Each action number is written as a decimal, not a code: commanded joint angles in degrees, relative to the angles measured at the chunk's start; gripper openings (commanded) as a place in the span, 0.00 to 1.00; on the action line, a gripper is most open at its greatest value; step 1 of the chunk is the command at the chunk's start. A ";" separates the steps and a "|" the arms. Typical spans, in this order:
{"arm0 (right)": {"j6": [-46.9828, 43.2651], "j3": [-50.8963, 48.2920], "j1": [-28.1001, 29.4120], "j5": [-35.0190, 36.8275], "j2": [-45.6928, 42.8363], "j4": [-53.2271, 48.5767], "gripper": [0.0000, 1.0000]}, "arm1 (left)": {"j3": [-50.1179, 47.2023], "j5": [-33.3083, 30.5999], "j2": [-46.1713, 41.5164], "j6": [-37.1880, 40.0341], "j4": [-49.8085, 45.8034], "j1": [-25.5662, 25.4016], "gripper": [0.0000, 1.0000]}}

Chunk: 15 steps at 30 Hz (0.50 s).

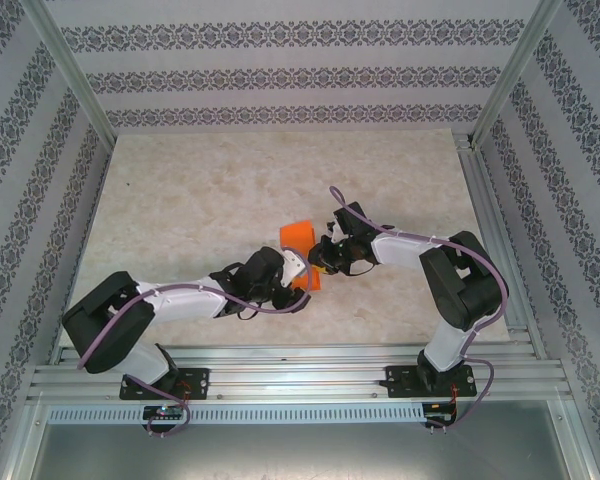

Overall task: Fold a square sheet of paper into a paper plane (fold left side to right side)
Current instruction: Fold the triangle a second time at the center of the table.

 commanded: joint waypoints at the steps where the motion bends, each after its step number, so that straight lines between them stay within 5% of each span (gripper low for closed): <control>1: 0.10 1.95 0.20 0.69 -1.64 -3.29 0.18 | 2.09 -2.37 1.63 1.86 0.69 -1.73 0.63; 15: 0.63 2.99 0.54 0.33 -1.72 -4.69 0.10 | 6.01 -10.92 5.72 3.88 -0.37 -6.00 0.70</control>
